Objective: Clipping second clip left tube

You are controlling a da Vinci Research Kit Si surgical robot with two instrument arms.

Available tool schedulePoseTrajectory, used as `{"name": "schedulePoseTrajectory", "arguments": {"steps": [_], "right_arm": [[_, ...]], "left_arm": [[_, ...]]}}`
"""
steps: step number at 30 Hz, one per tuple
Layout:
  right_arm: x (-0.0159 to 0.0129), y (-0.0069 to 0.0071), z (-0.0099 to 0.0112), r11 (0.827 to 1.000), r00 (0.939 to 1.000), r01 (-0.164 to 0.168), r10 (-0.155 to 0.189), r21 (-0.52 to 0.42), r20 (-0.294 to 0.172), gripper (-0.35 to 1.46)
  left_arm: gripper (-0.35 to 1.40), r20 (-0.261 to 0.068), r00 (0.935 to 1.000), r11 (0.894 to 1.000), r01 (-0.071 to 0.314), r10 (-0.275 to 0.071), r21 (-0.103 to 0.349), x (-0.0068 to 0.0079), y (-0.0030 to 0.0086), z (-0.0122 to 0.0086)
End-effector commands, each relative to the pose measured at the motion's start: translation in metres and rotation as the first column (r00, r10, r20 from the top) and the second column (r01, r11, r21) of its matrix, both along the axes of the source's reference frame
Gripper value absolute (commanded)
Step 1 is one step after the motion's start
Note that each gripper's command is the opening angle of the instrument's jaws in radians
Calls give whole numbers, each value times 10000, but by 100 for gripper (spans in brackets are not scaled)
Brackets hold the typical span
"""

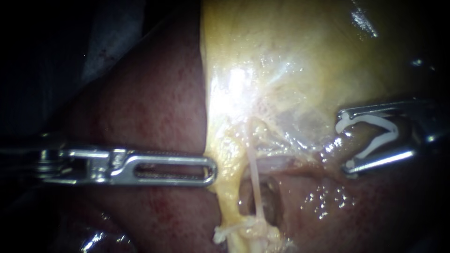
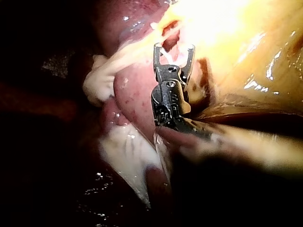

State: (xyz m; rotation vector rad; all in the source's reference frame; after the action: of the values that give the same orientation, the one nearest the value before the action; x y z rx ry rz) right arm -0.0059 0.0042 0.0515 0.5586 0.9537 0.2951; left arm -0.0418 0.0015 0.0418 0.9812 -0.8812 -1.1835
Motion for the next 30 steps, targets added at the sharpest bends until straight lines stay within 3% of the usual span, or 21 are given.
{"name": "schedulePoseTrajectory", "arguments": {"steps": [1, 7, 14, 30], "right_arm": [[1, -1, 0, 10000, 10000, 27, -27, 14, -11, 57], [6, -5, 2, 9999, 9999, 103, -102, 53, -65, 57], [18, -20, 5, 9992, 9990, 376, -373, 118, -261, 56], [90, -81, 49, 9914, 9950, 897, -850, 956, -525, 56]], "left_arm": [[-11, -6, 10000, 10000, 29, -29, -16, 3, -1, -4], [-10, 1, 10000, 10000, 24, -24, -7, 3, -4, -12], [-10, 8, 10000, 10000, 16, -16, -4, 4, -6, -17], [-10, 10, 10000, 10000, 13, -13, -3, 3, -5, -16]]}}
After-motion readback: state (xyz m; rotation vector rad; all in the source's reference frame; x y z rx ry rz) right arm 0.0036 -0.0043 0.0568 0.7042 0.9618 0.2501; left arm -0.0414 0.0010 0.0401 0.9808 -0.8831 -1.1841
